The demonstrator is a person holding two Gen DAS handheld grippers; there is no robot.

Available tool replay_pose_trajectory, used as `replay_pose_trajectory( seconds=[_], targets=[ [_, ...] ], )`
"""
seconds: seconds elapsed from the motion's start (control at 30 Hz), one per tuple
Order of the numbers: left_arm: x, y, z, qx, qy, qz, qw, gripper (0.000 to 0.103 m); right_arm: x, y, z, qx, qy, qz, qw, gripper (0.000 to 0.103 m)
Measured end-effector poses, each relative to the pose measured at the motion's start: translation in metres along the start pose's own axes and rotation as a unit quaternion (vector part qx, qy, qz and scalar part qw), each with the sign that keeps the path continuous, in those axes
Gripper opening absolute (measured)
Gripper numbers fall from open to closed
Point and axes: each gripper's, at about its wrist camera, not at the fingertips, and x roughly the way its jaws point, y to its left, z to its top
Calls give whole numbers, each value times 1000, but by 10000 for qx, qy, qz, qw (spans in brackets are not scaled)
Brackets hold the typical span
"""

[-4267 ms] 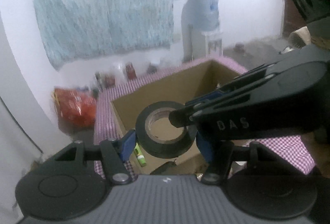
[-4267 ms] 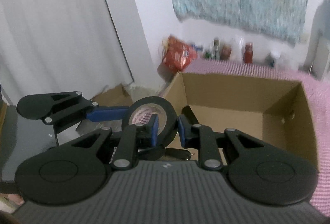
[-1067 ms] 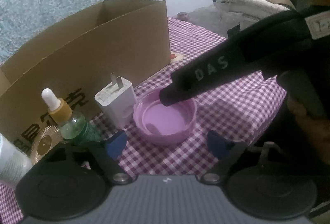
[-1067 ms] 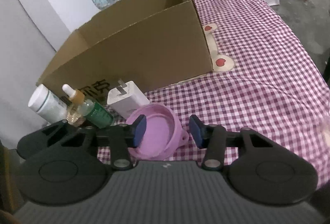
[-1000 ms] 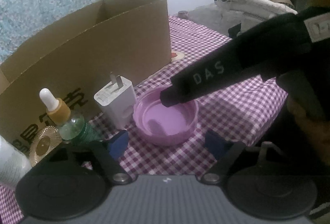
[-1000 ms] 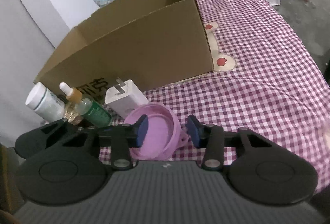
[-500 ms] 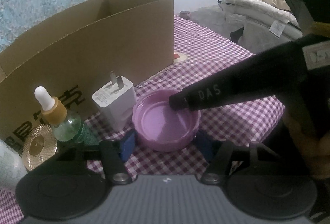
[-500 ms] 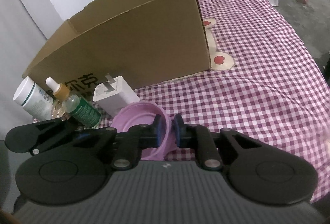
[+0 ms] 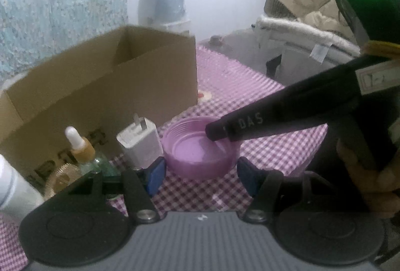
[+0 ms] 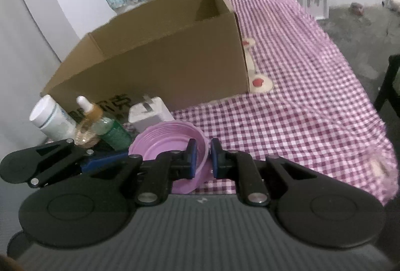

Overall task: Organize rigid objects
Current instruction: 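Grasp the pink plastic lid by its rim with the right gripper, then carry the pink lid into the box and open the right gripper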

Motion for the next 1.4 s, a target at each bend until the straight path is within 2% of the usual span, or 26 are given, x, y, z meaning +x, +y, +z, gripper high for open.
replay_pose_trajectory(
  seconds=[0.13,0.3,0.43,0.5,0.67,0.8,0.87,0.97,1.1,1.23,1.4],
  targets=[
    [-28,4,7,25,-322,86,9994,64,-27,19,8,-250,-314,-7,9992,11],
    [-62,27,30,84,-777,373,9962,63,-52,52,38,-714,-809,174,9940,11],
    [-75,56,55,52,-939,700,9931,63,-50,81,73,-1133,-1056,403,9871,11],
    [-76,74,68,2,-899,841,9924,63,-42,93,93,-1296,-1043,538,9846,11],
    [-53,129,99,-346,-421,862,9948,63,9,109,155,-1358,-474,919,9853,11],
    [-18,171,118,-688,175,744,9947,63,62,118,191,-1280,109,1013,9865,11],
    [1,194,121,-994,543,582,9919,63,92,120,205,-1245,426,969,9866,11],
    [33,229,126,-1395,1005,369,9844,63,132,119,215,-1186,836,889,9854,11],
    [67,251,128,-1678,1429,335,9748,63,180,116,221,-1117,1241,816,9826,11],
    [91,256,124,-1726,1709,444,9690,63,216,114,221,-1168,1499,705,9792,10],
    [111,251,119,-1582,1915,618,9667,65,242,108,218,-1071,1641,724,9779,13]
  ],
)
